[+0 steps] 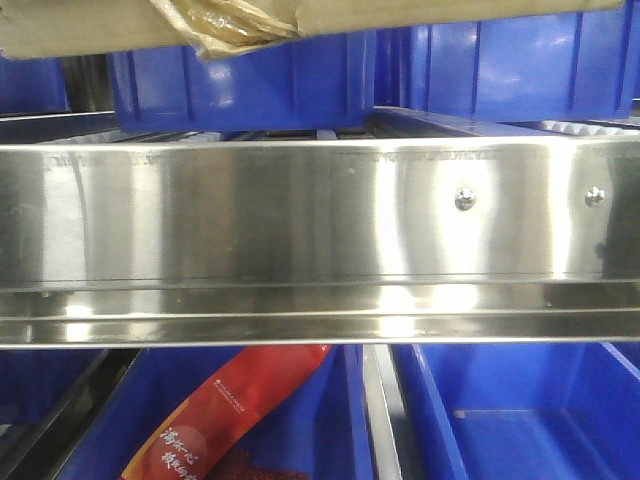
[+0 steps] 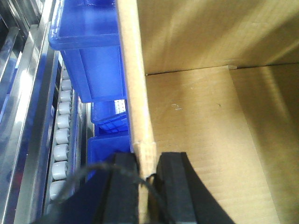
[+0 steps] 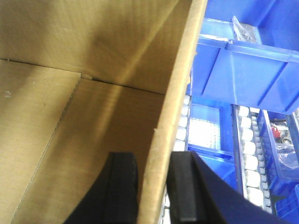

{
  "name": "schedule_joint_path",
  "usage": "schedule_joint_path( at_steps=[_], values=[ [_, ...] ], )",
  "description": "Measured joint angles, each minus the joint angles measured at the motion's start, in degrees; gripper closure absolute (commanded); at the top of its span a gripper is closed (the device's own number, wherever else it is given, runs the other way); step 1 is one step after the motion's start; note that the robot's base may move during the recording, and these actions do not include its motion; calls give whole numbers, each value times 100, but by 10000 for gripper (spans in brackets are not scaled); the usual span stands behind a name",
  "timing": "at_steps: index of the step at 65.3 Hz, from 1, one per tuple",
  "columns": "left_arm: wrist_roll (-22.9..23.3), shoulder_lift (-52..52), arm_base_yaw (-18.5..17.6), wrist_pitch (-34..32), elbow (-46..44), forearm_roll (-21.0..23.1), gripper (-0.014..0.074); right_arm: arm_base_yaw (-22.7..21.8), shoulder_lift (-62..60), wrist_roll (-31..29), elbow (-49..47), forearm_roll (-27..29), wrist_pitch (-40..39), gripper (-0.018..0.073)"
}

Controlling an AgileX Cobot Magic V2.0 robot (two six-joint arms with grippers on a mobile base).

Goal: Grab carton from right shelf to conveyor
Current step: 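Lift the carton with both grippers and pull it off the shelf, then hold the carton with both grippers while the base drives away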

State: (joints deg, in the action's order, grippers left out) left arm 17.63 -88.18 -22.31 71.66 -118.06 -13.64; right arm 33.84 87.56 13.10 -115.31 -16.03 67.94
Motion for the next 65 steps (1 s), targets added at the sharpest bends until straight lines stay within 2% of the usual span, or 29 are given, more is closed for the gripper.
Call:
schedule_joint_path(
  at_steps=[65],
  values=[
    [0, 0, 0, 0, 0, -33, 615, 0, 10, 0, 0, 0, -36, 626]
  ],
)
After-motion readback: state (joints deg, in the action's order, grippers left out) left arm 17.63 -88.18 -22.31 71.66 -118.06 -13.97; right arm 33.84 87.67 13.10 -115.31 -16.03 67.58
